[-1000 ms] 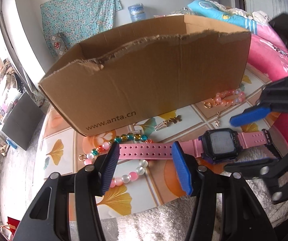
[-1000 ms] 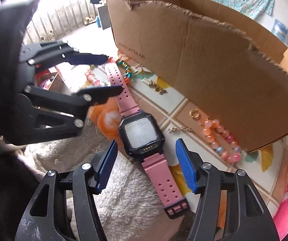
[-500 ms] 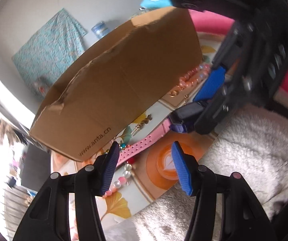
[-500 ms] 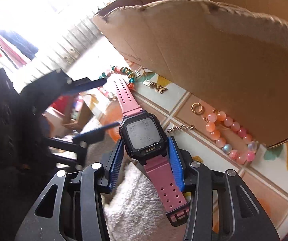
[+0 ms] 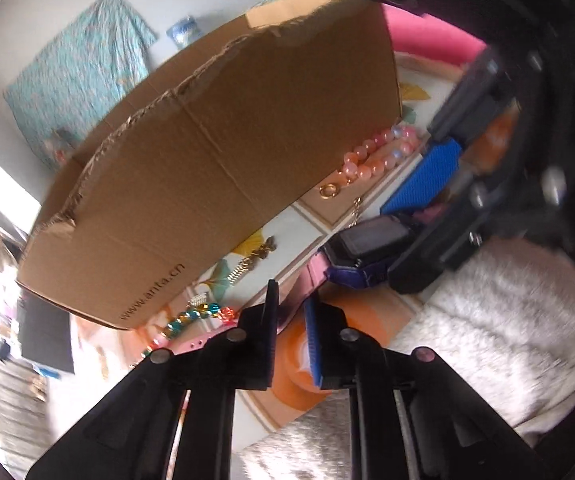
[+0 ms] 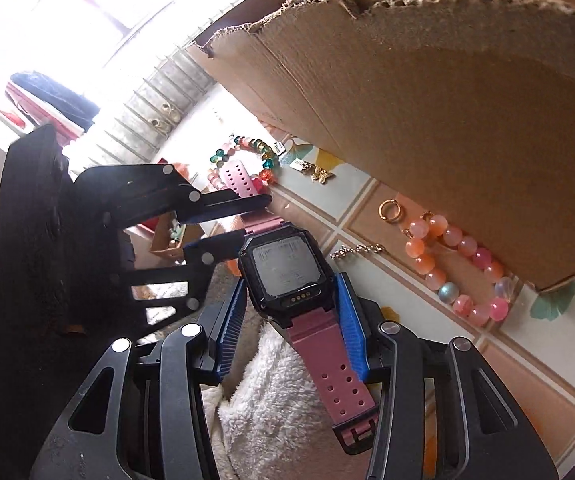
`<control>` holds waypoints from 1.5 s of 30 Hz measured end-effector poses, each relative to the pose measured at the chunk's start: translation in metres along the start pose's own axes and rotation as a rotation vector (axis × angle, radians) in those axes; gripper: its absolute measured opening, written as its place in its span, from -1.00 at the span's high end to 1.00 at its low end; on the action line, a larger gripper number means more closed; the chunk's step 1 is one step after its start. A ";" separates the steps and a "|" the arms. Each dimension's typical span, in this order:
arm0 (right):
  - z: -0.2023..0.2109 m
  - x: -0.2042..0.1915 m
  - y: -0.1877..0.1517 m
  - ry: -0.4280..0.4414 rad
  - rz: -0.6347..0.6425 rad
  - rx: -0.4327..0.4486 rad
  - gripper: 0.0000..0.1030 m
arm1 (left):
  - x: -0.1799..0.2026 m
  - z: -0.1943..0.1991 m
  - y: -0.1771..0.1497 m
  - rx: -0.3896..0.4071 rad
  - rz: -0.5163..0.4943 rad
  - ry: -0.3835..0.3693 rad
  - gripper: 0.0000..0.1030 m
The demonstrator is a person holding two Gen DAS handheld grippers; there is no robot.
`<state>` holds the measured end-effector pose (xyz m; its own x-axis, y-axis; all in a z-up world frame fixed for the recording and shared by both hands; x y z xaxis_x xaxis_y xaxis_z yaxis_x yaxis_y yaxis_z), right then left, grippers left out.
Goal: Organize jewelry
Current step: 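Lift the pink-strap watch with both tools and carry it into the cardboard box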
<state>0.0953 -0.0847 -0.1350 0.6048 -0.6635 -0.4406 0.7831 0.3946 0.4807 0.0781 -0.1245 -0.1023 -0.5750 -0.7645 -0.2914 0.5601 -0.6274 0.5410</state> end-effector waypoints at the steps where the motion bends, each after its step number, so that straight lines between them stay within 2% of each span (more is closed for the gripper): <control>1: 0.003 0.000 -0.003 -0.021 0.010 0.001 0.18 | -0.003 -0.001 0.002 -0.017 0.040 -0.031 0.77; 4: 0.005 -0.003 -0.010 -0.107 0.063 0.000 0.18 | -0.014 -0.008 0.006 -0.063 0.153 -0.104 0.78; 7: 0.011 -0.007 -0.021 -0.249 0.143 0.000 0.19 | -0.027 -0.012 0.006 -0.090 0.250 -0.163 0.80; 11: 0.020 0.000 -0.033 -0.434 0.183 0.000 0.68 | -0.036 -0.010 0.009 -0.071 0.277 -0.186 0.82; 12: 0.023 0.000 -0.035 -0.445 0.170 0.005 0.85 | -0.037 -0.009 0.011 -0.064 0.277 -0.190 0.83; 13: 0.029 0.000 -0.034 -0.451 0.155 0.021 0.92 | -0.039 -0.005 0.013 -0.051 0.279 -0.186 0.85; 18: 0.070 -0.015 -0.019 -0.458 0.132 0.104 0.97 | -0.045 0.037 0.019 0.029 0.293 -0.204 0.91; 22: 0.116 -0.036 0.019 -0.446 0.149 0.193 0.97 | -0.076 0.087 0.049 0.146 0.307 -0.191 0.92; 24: 0.140 -0.039 0.049 -0.433 0.161 0.243 0.97 | -0.095 0.102 0.069 0.192 0.321 -0.184 0.92; 26: 0.153 -0.031 0.078 -0.394 0.143 0.263 0.97 | -0.120 0.103 0.092 0.196 0.350 -0.191 0.93; 28: 0.158 -0.009 0.103 -0.366 0.099 0.248 0.97 | -0.139 0.086 0.113 0.158 0.383 -0.226 0.92; 31: 0.140 0.031 0.134 -0.301 -0.015 0.161 0.97 | -0.158 0.047 0.129 0.054 0.384 -0.249 0.92; 34: 0.119 0.064 0.143 -0.261 -0.113 0.043 0.97 | -0.160 0.014 0.138 -0.046 0.373 -0.273 0.92; 37: 0.098 0.088 0.142 -0.222 -0.189 -0.053 0.97 | -0.157 -0.026 0.134 -0.173 0.436 -0.353 0.92; 40: 0.083 0.107 0.144 -0.211 -0.229 -0.123 0.97 | -0.159 -0.057 0.133 -0.269 0.476 -0.383 0.87; 42: 0.076 0.119 0.151 -0.236 -0.238 -0.158 0.91 | -0.163 -0.075 0.136 -0.307 0.457 -0.345 0.80; 44: 0.069 0.129 0.156 -0.274 -0.262 -0.179 0.80 | -0.169 -0.089 0.140 -0.320 0.428 -0.289 0.64; 45: 0.067 0.135 0.159 -0.301 -0.265 -0.184 0.84 | -0.175 -0.096 0.142 -0.324 0.408 -0.229 0.47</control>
<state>0.2913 -0.1540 -0.0672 0.3319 -0.9018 -0.2768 0.9346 0.2746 0.2261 0.3155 -0.0941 -0.0506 -0.3680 -0.9256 0.0887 0.8975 -0.3286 0.2940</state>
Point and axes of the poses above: each gripper's, at about its wrist camera, not at the fingertips, and z roughly against the way its jaws point, x to its right, y to its top, the point moved 10 cm from there along -z, roughly the way its jaws point, and after that the axes turned 5 degrees about z, right-handed, at the moved point
